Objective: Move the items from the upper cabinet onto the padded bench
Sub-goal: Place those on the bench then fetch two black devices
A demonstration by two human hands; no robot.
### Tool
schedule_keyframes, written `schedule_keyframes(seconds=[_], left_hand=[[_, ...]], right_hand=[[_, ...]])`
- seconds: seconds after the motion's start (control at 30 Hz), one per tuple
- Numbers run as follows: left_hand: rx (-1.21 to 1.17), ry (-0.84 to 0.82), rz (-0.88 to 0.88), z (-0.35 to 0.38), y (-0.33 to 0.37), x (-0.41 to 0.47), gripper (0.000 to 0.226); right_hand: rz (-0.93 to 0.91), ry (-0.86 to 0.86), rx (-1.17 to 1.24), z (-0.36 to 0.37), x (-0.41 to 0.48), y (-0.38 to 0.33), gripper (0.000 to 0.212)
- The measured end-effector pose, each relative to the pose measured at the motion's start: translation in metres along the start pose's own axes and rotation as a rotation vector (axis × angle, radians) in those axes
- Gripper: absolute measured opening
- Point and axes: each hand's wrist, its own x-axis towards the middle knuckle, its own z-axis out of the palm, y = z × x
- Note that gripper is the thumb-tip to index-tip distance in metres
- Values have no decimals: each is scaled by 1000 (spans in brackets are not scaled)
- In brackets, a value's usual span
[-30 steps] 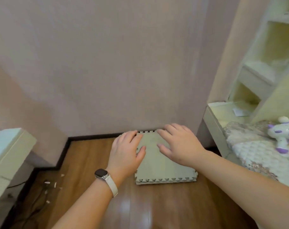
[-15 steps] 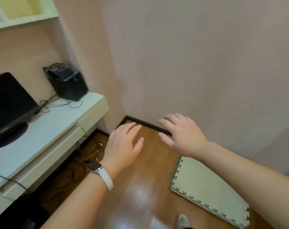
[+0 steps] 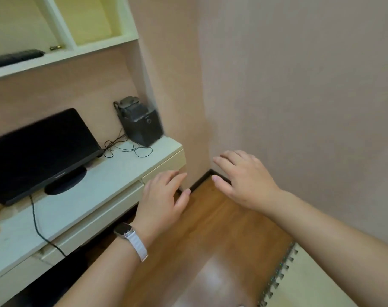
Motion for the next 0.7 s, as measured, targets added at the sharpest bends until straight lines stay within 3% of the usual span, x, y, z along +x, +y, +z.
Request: schedule_keyframes(seconds=[0.27,0.7], left_hand=[[51,106,-101,-1,-6,88,44],[145,185,-188,-24,-112,151,47]], right_hand=[[-115,39,86,2,104,50,54],[-287,25,73,47,235,4,50]])
